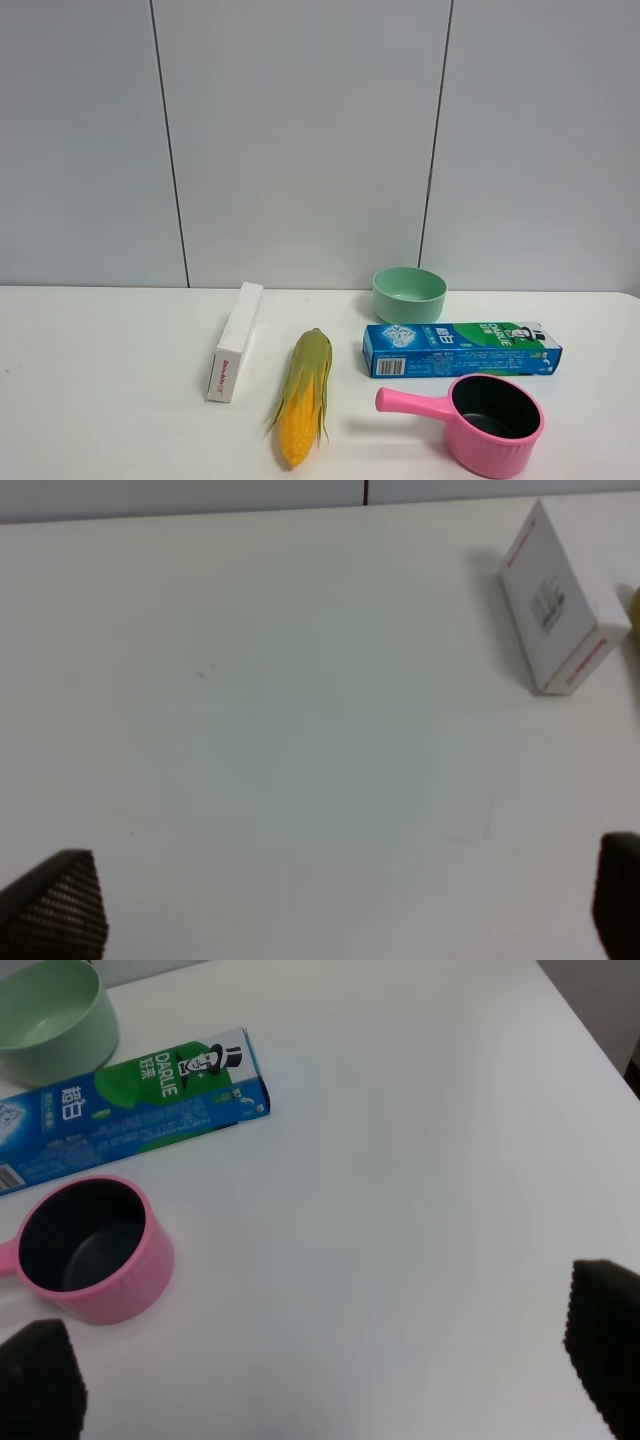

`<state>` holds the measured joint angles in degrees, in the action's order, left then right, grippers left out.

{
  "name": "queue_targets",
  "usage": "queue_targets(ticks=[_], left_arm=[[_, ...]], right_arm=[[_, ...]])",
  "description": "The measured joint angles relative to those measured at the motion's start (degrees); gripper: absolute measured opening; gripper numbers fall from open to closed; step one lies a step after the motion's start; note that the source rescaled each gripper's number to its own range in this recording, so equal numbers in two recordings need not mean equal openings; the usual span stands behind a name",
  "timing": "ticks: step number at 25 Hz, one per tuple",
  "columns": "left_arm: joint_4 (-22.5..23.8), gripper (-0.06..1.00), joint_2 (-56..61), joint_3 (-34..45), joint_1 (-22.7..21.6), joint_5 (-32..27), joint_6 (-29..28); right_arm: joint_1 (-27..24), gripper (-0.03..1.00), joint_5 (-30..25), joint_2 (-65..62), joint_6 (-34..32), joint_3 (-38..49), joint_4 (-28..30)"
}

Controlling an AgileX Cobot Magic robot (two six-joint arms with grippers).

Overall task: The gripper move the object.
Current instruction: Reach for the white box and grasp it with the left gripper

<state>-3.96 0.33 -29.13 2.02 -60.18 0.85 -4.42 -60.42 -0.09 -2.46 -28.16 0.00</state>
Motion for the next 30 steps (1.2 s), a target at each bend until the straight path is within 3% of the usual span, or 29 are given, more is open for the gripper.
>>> queue_targets(ticks=[4,9,12,21,26,30], left_arm=[[-4.13,1.00,-2.36,-0.06,0.00,0.00,-0.85],[-15.67,1.00,-8.44,-5.73,0.00,4.08,4.69],[-21.12,1.00,-13.91,-11.07,0.00,9.30,12.03],[-34.21,1.00,-38.18,-23.55,0.00,16.38,37.76],[-35.59,1.00,-53.36,-29.61,0.00,16.98,42.80],[-30.91,1.00,-66.08,-34.35,3.66,17.56,42.71]], right_arm=[[0.00,1.00,0.00,0.00,0.00,0.00,0.00],[0.00,1.00,0.00,0.00,0.00,0.00,0.00],[0.00,1.00,0.00,0.00,0.00,0.00,0.00],[0.00,1.00,0.00,0.00,0.00,0.00,0.00],[0.00,1.00,0.00,0.00,0.00,0.00,0.00],[0.00,1.00,0.00,0.00,0.00,0.00,0.00]])
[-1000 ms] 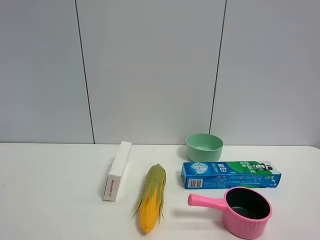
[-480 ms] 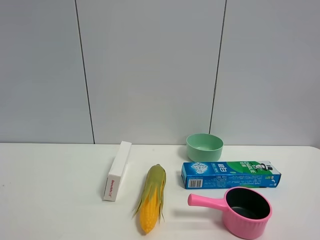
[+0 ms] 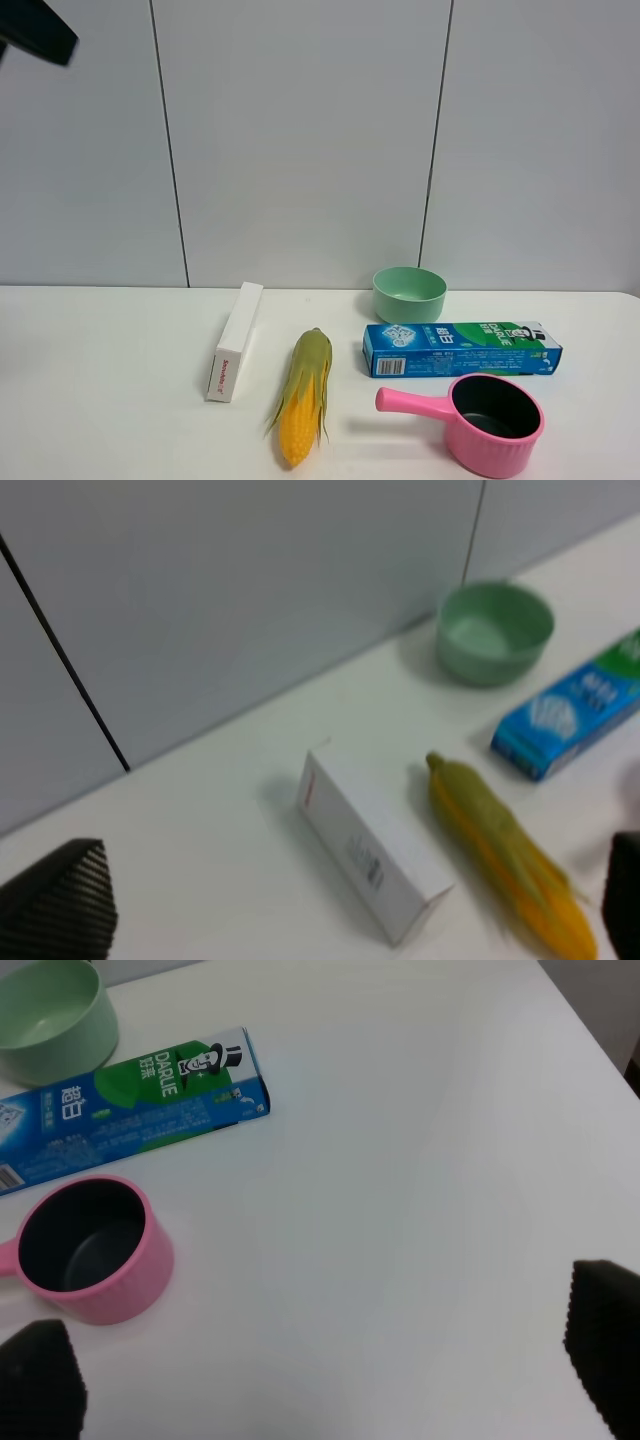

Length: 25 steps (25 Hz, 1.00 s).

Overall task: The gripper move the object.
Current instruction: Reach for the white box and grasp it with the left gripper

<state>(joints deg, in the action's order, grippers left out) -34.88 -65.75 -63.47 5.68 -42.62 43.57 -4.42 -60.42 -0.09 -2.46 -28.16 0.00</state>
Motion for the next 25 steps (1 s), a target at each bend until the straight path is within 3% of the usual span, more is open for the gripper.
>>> queue_targets(ticks=[6,12,16,21,25], left_arm=[[7.84,1.00,-17.64,-8.53,9.74,0.36,-6.16],[12.78,1.00,-31.14,-16.60,16.14,2.14,-20.58],[14.36,1.00,-38.36,-21.13,18.23,0.46,-30.99],[18.24,1.00,-44.97,-24.16,19.28,-0.72,-38.54],[24.94,1.00,-47.88,-24.22,20.27,0.18,-45.04]], right_arm=[[0.00,1.00,0.00,0.00,0.00,0.00,0.00],[0.00,1.00,0.00,0.00,0.00,0.00,0.00],[0.00,1.00,0.00,0.00,0.00,0.00,0.00],[0.00,1.00,0.00,0.00,0.00,0.00,0.00],[0.00,1.00,0.00,0.00,0.00,0.00,0.00]])
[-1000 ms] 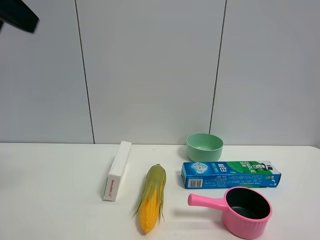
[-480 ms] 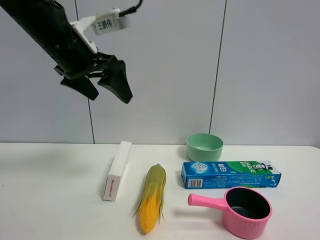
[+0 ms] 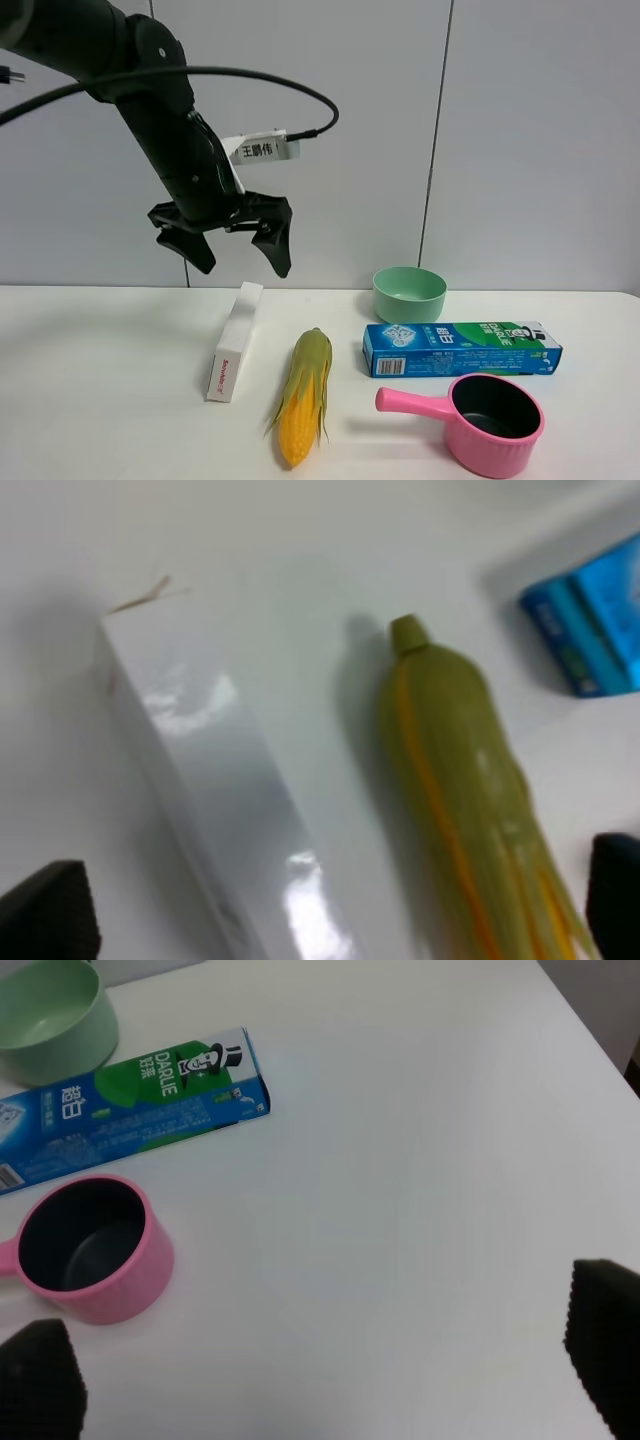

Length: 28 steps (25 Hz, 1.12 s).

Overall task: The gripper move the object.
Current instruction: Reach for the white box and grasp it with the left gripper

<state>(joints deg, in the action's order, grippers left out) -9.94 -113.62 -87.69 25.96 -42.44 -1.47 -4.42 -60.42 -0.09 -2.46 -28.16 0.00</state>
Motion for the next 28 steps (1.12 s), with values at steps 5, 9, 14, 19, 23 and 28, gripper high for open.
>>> queue_targets(ticks=[5,9,14,19,23,28], left_arm=[[3.86,1.00,-2.31,-0.05,0.85,0.15,-4.89],[4.38,1.00,-3.47,-0.05,1.31,2.23,-5.69],[4.92,1.00,-6.31,-0.15,1.68,2.54,-6.38],[9.17,1.00,-9.00,-0.33,1.68,4.09,-8.91],[11.86,1.00,-10.55,-0.38,1.68,4.15,-10.26],[14.34,1.00,-11.41,-0.56,1.68,4.40,-10.26]], right_arm=[[0.00,1.00,0.00,0.00,0.00,0.00,0.00],[0.00,1.00,0.00,0.00,0.00,0.00,0.00],[0.00,1.00,0.00,0.00,0.00,0.00,0.00],[0.00,1.00,0.00,0.00,0.00,0.00,0.00],[0.00,1.00,0.00,0.00,0.00,0.00,0.00],[0.00,1.00,0.00,0.00,0.00,0.00,0.00]])
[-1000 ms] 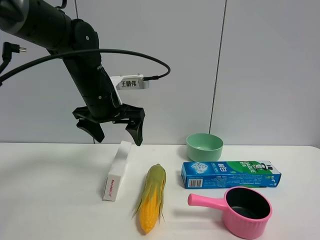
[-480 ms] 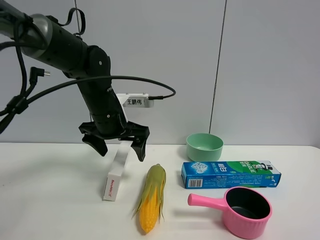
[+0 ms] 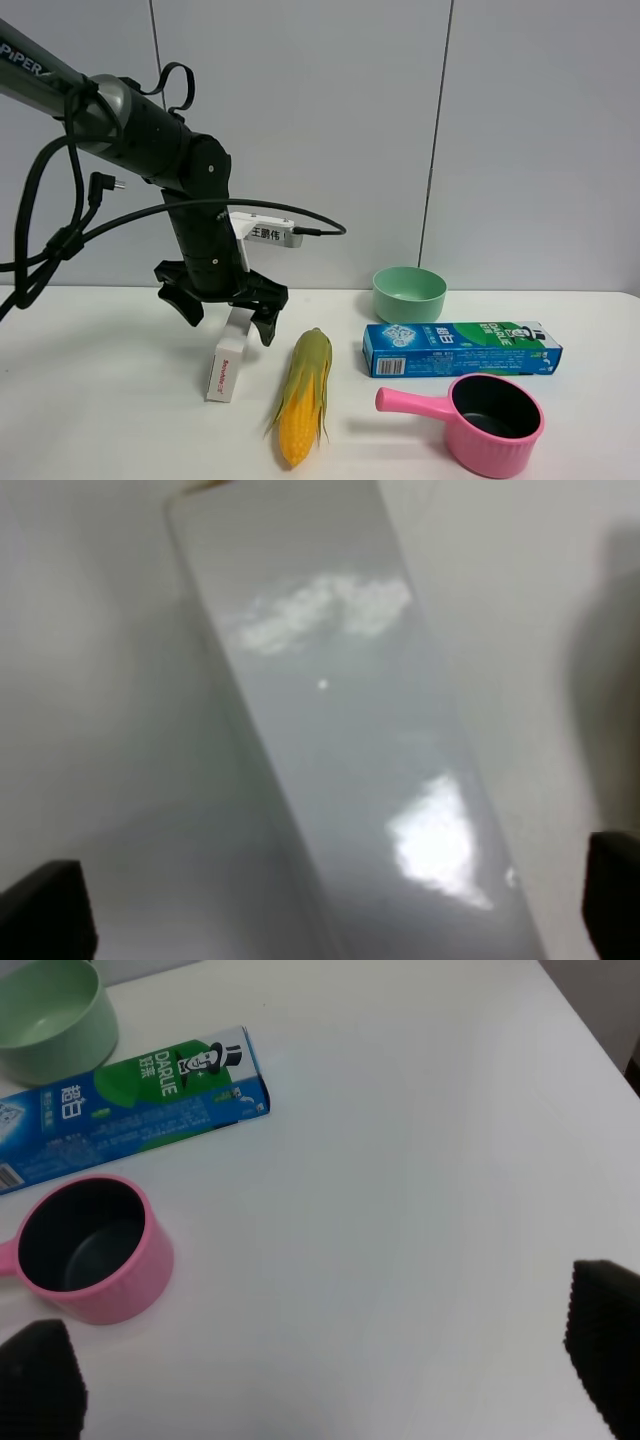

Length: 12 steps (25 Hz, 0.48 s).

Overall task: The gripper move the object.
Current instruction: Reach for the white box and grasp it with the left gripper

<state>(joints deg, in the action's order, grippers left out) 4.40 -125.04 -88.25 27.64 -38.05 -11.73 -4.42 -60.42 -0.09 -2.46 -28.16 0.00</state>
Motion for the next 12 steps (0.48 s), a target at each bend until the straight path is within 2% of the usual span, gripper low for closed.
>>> queue_targets(ticks=[10,12], left_arm=[[1.07,1.00,-2.66,-0.07,0.00,1.65,-0.04],[1.13,0.94,-2.66,-0.07,0.00,1.91,-0.04]], right_arm=[[0.00,1.00,0.00,0.00,0.00,0.00,0.00],[0.00,1.00,0.00,0.00,0.00,0.00,0.00]])
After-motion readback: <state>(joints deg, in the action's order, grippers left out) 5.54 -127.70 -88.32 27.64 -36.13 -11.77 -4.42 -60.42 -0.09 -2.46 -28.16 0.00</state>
